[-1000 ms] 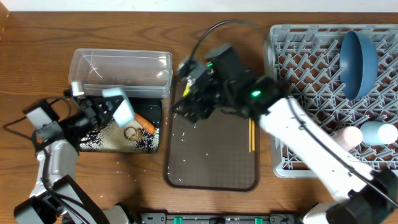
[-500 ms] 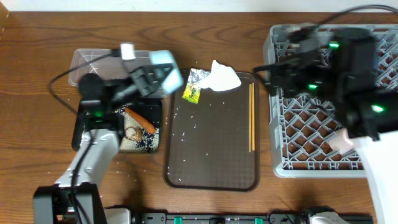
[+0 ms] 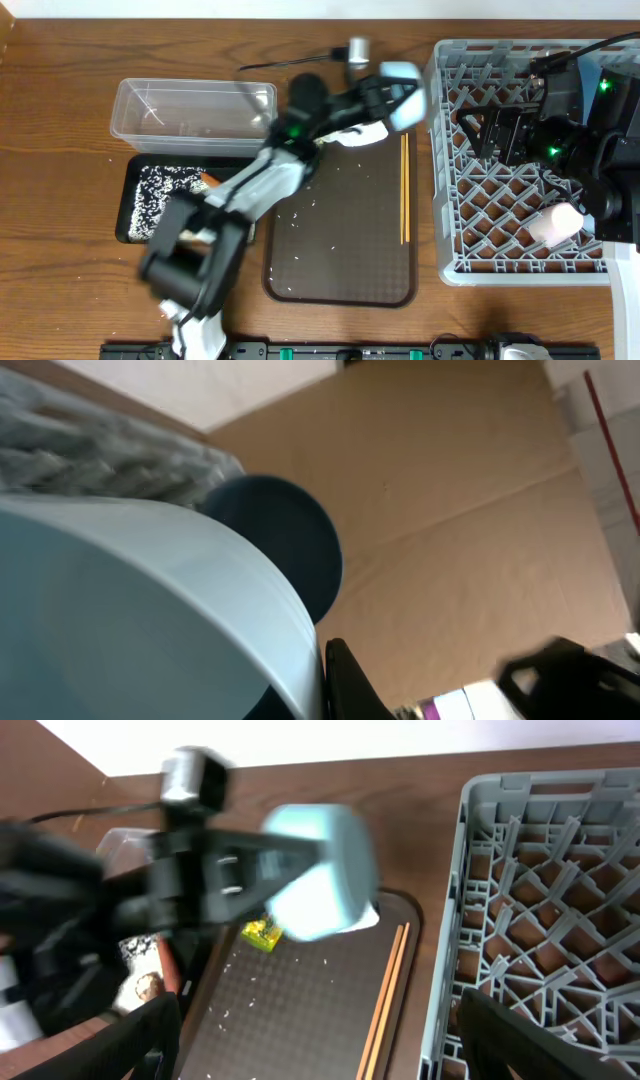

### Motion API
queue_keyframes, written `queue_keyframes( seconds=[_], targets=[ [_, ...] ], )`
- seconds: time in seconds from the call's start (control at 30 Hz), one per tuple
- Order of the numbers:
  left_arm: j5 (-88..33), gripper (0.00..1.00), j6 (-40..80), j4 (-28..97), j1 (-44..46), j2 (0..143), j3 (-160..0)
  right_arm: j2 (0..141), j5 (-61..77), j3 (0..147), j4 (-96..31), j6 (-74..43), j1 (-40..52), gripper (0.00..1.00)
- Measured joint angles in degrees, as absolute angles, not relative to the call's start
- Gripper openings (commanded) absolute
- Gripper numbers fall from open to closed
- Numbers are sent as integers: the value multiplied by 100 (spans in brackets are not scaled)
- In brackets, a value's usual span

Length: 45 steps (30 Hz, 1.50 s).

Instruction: Sort waste into correct bins and load items into the dishwasher rack

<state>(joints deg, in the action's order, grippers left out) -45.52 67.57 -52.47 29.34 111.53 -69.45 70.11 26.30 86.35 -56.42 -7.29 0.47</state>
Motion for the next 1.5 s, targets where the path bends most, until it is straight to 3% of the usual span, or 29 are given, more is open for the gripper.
queue_keyframes(
  seconds=[0.33,0.73,1.07,1.3,1.33,1.4,1.43,1.5],
  targets=[
    [-4746,6,6855,-5253,3833,12549,-8558,7011,2633,8635,-5723,-740,47,84],
    [-4742,6,6884,-5260,4571,12779,-8619,7011,2633,8635,-5892,-742,47,83],
    [-4751,8,7168,-5415,4545,13205,-8619,7011,2637,8635,-5992,-744,47,82],
    [-4777,50,7446,-5435,4394,13216,-8619,7011,2641,8635,-6020,-773,47,82],
    [-4786,59,7507,-5439,4344,13216,-8619,7011,2644,8635,-6020,-773,47,82],
    [-4810,91,7636,-5450,4233,13216,-8619,7011,2648,8635,-6020,-790,47,82],
    [-4860,98,7703,-5457,4160,13216,-8619,7011,2648,8635,-6020,-797,47,82],
    [-4943,98,7817,-5452,4032,13216,-8619,7011,2650,8635,-6020,-812,47,82]
  ],
)
